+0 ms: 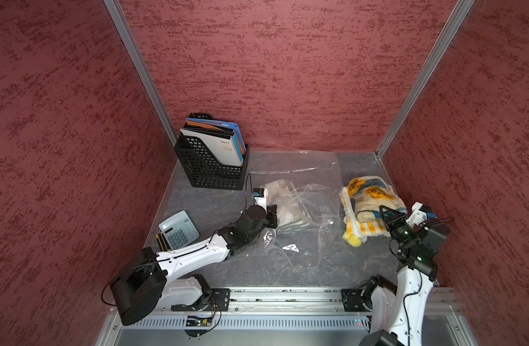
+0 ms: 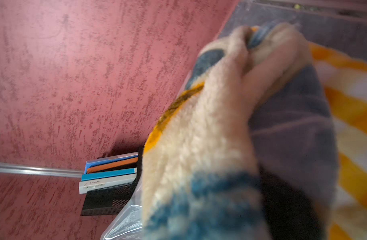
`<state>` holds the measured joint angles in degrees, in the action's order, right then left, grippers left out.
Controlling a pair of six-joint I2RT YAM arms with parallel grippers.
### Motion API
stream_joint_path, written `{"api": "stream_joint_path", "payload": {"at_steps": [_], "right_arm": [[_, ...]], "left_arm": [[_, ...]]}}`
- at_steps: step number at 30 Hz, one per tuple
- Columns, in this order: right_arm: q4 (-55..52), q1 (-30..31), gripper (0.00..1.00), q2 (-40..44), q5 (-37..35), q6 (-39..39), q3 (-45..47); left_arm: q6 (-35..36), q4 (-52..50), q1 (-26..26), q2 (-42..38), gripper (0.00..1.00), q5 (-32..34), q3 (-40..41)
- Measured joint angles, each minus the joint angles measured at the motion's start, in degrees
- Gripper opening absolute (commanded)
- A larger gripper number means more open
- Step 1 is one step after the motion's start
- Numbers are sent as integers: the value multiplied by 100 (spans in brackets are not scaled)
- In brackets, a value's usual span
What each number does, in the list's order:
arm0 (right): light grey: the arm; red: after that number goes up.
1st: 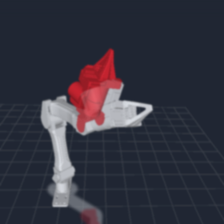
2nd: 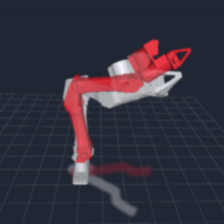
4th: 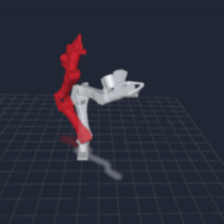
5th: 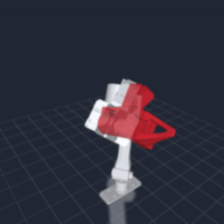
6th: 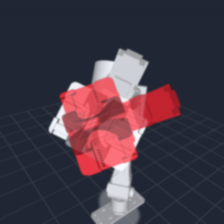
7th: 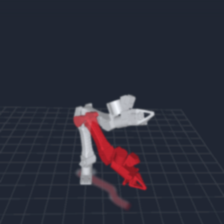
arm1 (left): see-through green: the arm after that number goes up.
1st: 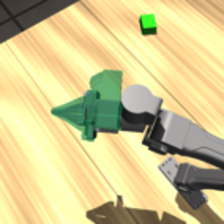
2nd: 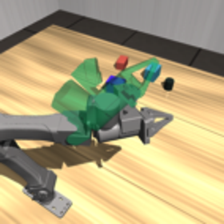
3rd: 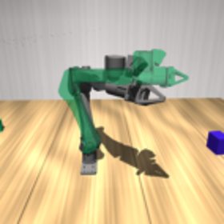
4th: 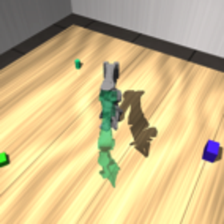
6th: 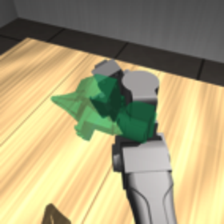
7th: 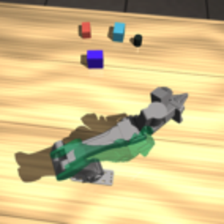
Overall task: Take the blanket out of the vacuum bag
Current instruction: Place the blanket at the center of the board.
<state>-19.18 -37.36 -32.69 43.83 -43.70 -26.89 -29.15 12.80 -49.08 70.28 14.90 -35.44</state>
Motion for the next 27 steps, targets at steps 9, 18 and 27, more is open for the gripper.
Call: {"api": "stream_joint_path", "payload": {"at_steps": [9, 18, 27], "right_arm": [[-1366, -111, 46, 439, -551, -50, 188], [-2142, -192, 68, 225, -702, -52, -404], [-2286, 87, 76, 361, -240, -254, -603]], "left_arm": [[4, -162, -136, -330, 0, 63, 66], [44, -374, -173, -398, 0, 177, 52], [68, -557, -232, -396, 0, 214, -68]]}}
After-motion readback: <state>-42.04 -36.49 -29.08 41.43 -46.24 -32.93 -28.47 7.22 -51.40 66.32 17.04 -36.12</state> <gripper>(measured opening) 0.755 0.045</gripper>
